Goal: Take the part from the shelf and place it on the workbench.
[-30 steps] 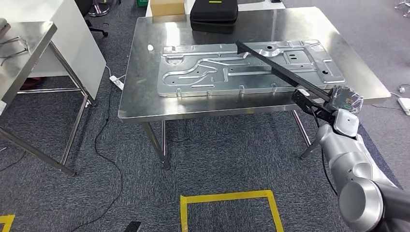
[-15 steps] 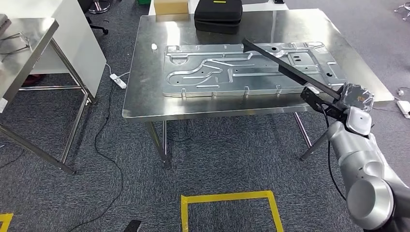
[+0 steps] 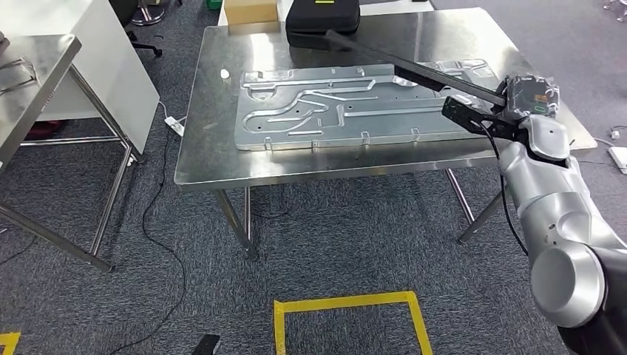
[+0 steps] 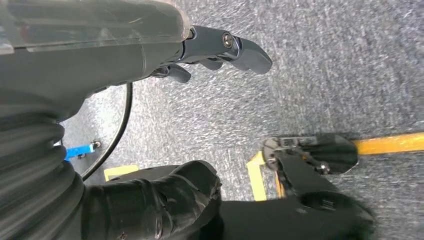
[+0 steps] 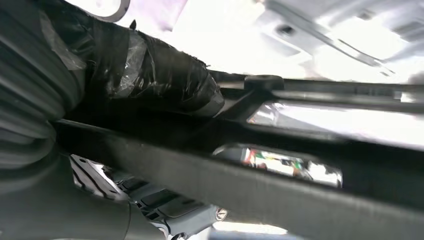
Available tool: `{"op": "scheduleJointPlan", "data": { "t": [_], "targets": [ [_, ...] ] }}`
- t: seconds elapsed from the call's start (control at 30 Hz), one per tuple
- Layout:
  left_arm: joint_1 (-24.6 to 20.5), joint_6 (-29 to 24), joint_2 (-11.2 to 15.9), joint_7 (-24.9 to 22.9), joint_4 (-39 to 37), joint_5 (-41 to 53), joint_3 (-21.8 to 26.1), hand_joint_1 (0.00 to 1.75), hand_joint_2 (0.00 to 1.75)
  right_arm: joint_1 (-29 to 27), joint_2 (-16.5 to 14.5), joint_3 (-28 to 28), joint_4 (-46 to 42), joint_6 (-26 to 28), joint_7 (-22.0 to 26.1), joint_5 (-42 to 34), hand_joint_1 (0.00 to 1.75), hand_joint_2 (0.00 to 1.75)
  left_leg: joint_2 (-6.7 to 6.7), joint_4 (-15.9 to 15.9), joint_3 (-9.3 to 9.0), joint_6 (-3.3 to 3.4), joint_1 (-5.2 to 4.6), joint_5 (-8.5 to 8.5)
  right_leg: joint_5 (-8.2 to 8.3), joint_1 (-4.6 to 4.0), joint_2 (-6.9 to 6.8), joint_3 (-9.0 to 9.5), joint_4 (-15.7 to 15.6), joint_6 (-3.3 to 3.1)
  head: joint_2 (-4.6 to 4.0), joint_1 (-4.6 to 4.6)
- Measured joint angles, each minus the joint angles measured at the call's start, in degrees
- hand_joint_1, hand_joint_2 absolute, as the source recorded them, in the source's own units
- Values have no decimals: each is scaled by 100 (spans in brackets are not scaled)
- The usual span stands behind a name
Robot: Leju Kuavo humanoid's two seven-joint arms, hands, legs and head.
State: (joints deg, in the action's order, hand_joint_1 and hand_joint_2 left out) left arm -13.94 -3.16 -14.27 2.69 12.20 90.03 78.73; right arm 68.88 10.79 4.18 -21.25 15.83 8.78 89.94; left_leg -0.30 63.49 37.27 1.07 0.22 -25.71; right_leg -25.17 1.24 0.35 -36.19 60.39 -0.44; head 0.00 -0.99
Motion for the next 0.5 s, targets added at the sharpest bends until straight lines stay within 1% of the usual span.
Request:
{"op": "scheduleJointPlan", "data": {
  "t": [0.03, 0.07, 0.13, 0.17, 0.2, 0.23, 0.27, 0.3, 0.33, 0.37, 0.4, 0.43, 0.47, 0.5],
  "targets": [
    [-10, 0, -1, -2, 0, 0, -9, 0, 175, 20, -18, -18, -6, -1, 12, 0, 175, 175, -1, -249, -113, 28, -15, 70, 1, -6, -2, 0, -7, 23, 0, -1],
    [-16, 1, -4, -5, 0, 0, -20, 0, 175, 32, -38, -31, -8, -4, 34, 0, 175, 175, -5, -369, -161, 46, -31, 75, 7, -9, -6, -4, -19, 50, 0, 0],
    [-18, 7, -12, -12, 0, 0, -39, 0, 175, 39, -79, -61, -12, -8, 99, 0, 175, 175, -11, -437, -186, 69, -33, 84, 24, -19, -15, -2, -56, 117, 0, -1],
    [-15, 11, -21, -14, 0, 0, -44, 0, 175, 34, -101, -78, -14, -11, 153, 0, 175, 175, -12, -482, -210, 90, -21, 106, 5, -22, -20, 3, -51, 143, 0, 0],
    [-18, 16, -27, -15, 0, 0, -48, 0, 175, 32, -116, -102, -14, -18, 220, 0, 175, 175, -10, -532, -239, 119, -7, 132, -62, -27, -24, -31, 28, 163, 0, 2],
    [-25, 21, -34, -17, 0, 0, -51, 0, 175, 25, -129, -131, -13, -23, 298, -1, 175, 175, -8, -579, -267, 149, 6, 156, -182, -36, -24, -119, 219, 178, 0, 5],
    [-33, 27, -40, -22, 0, 0, -56, 0, 175, 4, -147, -161, -9, -25, 376, -4, 175, 175, -7, -597, -279, 169, 3, 163, -343, -30, -24, -270, 537, 183, 0, 6],
    [-40, 32, -42, -28, 0, 0, -60, 0, 175, -32, -171, -190, -4, -21, 440, -9, 175, 175, -6, -601, -281, 188, -4, 163, -507, -33, -24, -464, 926, 189, 0, 7],
    [-42, 39, -43, -36, 0, 0, -63, 0, 175, -87, -198, -210, 2, -12, 480, -16, 175, 175, -7, -594, -281, 200, -13, 155, -610, -34, -24, -638, 1268, 194, 0, 7],
    [-42, 44, -43, -41, 0, 0, -66, 0, 175, -153, -225, -221, 10, -4, 508, -22, 175, 175, -10, -581, -282, 209, -20, 144, -623, -33, -26, -746, 1461, 195, 0, 7],
    [-41, 48, -45, -44, 0, 0, -68, 0, 175, -217, -249, -229, 18, 1, 534, -29, 175, 175, -18, -563, -282, 213, -24, 130, -529, -34, -27, -750, 1435, 188, 0, 7],
    [-39, 51, -49, -44, 0, 0, -71, 0, 175, -269, -269, -239, 24, 4, 559, -34, 175, 175, -27, -538, -283, 211, -28, 110, -341, -36, -28, -642, 1180, 172, 0, 7],
    [-39, 52, -53, -43, 0, 0, -73, 0, 175, -308, -287, -254, 30, 10, 579, -38, 175, 175, -36, -508, -282, 204, -32, 85, -135, -42, -29, -472, 782, 146, 0, 8],
    [-41, 54, -62, -39, 0, 0, -75, 0, 175, -338, -309, -275, 34, 23, 581, -42, 175, 175, -43, -478, -270, 190, -45, 62, 8, -59, -31, -293, 418, 118, 0, 6]
  ]
}}
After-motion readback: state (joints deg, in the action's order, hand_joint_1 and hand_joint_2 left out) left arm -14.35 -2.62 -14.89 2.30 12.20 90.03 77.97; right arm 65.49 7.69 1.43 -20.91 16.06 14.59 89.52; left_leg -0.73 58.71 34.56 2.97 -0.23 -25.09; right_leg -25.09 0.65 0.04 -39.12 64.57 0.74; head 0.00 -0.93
